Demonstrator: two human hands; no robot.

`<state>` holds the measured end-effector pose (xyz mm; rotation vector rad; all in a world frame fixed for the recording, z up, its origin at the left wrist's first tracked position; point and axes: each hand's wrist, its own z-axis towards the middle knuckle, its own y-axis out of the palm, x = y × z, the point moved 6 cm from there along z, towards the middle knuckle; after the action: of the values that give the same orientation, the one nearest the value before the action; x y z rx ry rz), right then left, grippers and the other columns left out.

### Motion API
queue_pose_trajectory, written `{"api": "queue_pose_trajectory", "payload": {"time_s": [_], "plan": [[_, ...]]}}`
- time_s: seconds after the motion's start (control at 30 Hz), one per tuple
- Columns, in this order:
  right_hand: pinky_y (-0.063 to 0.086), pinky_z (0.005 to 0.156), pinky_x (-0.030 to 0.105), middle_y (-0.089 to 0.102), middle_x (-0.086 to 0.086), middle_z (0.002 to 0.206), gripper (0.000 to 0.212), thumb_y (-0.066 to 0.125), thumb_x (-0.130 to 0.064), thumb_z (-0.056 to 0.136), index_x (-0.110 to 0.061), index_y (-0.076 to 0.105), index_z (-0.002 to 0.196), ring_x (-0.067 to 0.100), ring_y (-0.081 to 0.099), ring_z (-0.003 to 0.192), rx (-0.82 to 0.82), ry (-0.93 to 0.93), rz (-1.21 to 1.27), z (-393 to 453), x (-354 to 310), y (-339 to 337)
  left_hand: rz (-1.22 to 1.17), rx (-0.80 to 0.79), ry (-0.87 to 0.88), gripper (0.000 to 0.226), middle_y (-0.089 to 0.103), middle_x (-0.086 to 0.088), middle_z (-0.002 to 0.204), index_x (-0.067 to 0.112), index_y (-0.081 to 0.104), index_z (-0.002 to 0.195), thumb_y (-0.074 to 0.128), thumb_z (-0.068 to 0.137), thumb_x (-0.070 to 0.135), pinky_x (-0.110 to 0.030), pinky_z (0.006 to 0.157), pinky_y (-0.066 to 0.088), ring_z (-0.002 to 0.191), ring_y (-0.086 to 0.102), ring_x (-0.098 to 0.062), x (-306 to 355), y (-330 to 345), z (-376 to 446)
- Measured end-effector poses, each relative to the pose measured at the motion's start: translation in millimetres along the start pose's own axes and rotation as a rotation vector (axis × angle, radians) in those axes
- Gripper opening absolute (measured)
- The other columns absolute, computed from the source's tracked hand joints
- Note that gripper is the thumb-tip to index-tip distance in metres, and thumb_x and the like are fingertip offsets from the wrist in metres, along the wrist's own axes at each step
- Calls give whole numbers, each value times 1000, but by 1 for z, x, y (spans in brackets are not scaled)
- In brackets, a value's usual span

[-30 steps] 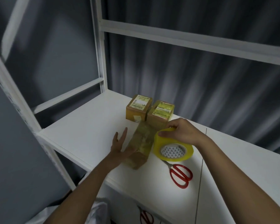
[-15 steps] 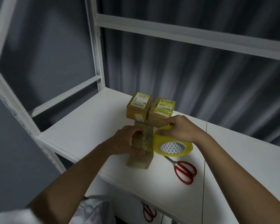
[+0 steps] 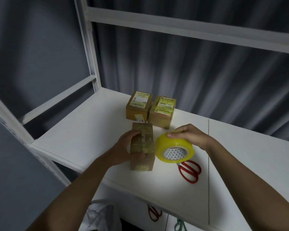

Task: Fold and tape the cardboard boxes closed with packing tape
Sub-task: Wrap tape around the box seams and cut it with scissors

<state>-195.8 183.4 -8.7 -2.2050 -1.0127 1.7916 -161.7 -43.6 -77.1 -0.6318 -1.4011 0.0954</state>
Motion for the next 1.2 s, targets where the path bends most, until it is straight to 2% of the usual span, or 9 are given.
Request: {"api": "queue_pose_trajectory", "payload": {"time_s": [0.13,0.27,0.5,0.7,0.8,0.9,1.0,1.1,1.2], "plan": [[51,66,23,71,-8,74,19,79,-39,72,-21,74,76,2,66,69,130,-206,-110,-6,-50,-12,66,-16,-15,91,34,10,138,44,30,131,65,55,80,-35,104,41,126,37,-9,2,2,4],[51,67,27,70,-7,79,28,77,-51,69,-26,75,80,8,65,74,142,-262,-355,-6,-75,-16,72,-7,-18,97,35,8,139,37,30,136,64,56,80,-42,105,40,127,37,-11,-3,3,2],[54,79,35,69,-7,85,34,72,-59,70,-27,74,80,13,63,82,70,59,-554,-1,26,-12,-12,-41,7,90,35,21,136,46,30,130,66,55,79,-26,104,40,124,35,7,-2,2,1],[53,78,34,67,-8,92,43,67,-69,67,-30,71,85,14,62,84,97,58,-582,6,33,-10,-31,-72,27,91,32,24,136,46,27,132,66,55,79,-16,102,38,124,32,12,0,1,1],[50,73,30,65,-7,94,44,66,-70,68,-31,70,89,15,60,85,99,65,-655,9,34,-10,64,-120,59,94,17,34,135,46,19,134,56,56,85,-5,102,27,121,20,26,8,4,0],[46,71,28,64,-6,97,46,65,-70,69,-32,70,93,15,59,86,111,72,-690,10,33,-9,269,-214,25,86,-2,30,147,45,6,142,40,72,82,-28,117,13,135,-1,12,2,7,0],[44,73,28,63,-4,102,52,62,-71,72,-30,68,103,17,57,90,110,78,-783,12,30,-3,808,-277,116,67,-22,20,148,43,-16,140,-1,81,72,-38,114,-10,137,-25,-2,1,14,-2],[44,74,28,63,-2,106,55,60,-72,73,-29,67,107,18,57,92,116,80,-819,13,29,-2,899,-199,265,64,-10,12,156,28,-12,145,-16,87,55,-32,116,-13,142,-18,-4,9,26,-8],[44,74,28,63,-1,107,56,60,-70,74,-27,66,109,18,56,91,105,92,-817,11,28,-2,821,-120,291,61,11,3,157,15,10,150,1,98,45,-29,119,5,145,4,-10,13,27,-12]]}}
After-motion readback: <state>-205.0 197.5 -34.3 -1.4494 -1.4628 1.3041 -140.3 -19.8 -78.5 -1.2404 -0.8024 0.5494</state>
